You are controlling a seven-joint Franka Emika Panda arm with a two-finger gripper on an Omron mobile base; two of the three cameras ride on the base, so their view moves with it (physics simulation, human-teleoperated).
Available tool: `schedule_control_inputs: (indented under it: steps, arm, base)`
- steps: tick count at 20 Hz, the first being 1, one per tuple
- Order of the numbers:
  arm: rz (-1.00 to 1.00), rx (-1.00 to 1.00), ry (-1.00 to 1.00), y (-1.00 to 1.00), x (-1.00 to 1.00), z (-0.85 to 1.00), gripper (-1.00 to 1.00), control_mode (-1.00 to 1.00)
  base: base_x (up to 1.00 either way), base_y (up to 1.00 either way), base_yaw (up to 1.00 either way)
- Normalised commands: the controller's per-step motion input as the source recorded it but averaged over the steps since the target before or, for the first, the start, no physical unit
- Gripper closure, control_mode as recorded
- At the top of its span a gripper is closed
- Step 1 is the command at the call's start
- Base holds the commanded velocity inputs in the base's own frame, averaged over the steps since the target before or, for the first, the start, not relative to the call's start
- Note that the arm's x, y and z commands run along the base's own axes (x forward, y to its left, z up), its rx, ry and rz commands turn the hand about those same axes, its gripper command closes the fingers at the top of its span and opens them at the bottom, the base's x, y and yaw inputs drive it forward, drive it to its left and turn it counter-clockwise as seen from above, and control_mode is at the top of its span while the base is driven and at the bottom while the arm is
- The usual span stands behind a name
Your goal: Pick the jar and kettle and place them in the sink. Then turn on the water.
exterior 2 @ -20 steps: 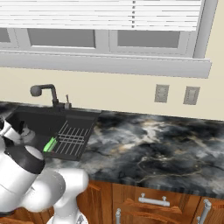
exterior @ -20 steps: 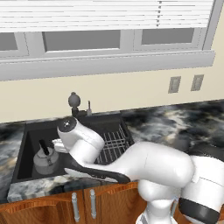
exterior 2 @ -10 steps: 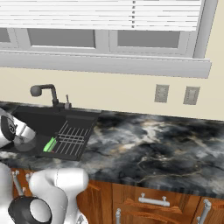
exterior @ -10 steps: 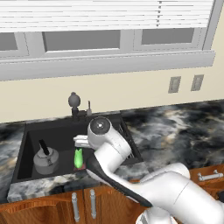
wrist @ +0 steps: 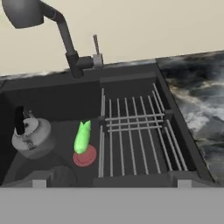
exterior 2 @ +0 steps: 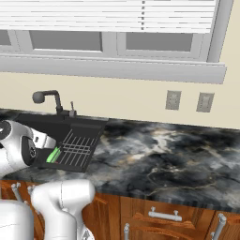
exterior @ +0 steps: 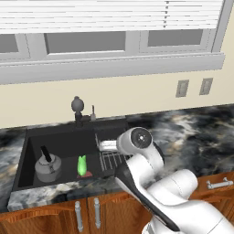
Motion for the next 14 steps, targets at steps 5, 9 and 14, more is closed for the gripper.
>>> schedule_control_inputs:
  steps: [5,9,14]
  arm:
    - [0.09,0.0,-0.16,-0.43,0.0,0.12,-1.0,-1.0]
    - [0.04,0.0,-0.16,-0.21,0.0,0.19,-1.0,-1.0]
    - [0.01,0.0,-0.18,-0.16,0.0,0.21,-1.0,-1.0]
  base:
    - [0.0,0.0,0.0]
    - [0.0,0.0,0.0]
    - [0.0,0.0,0.0]
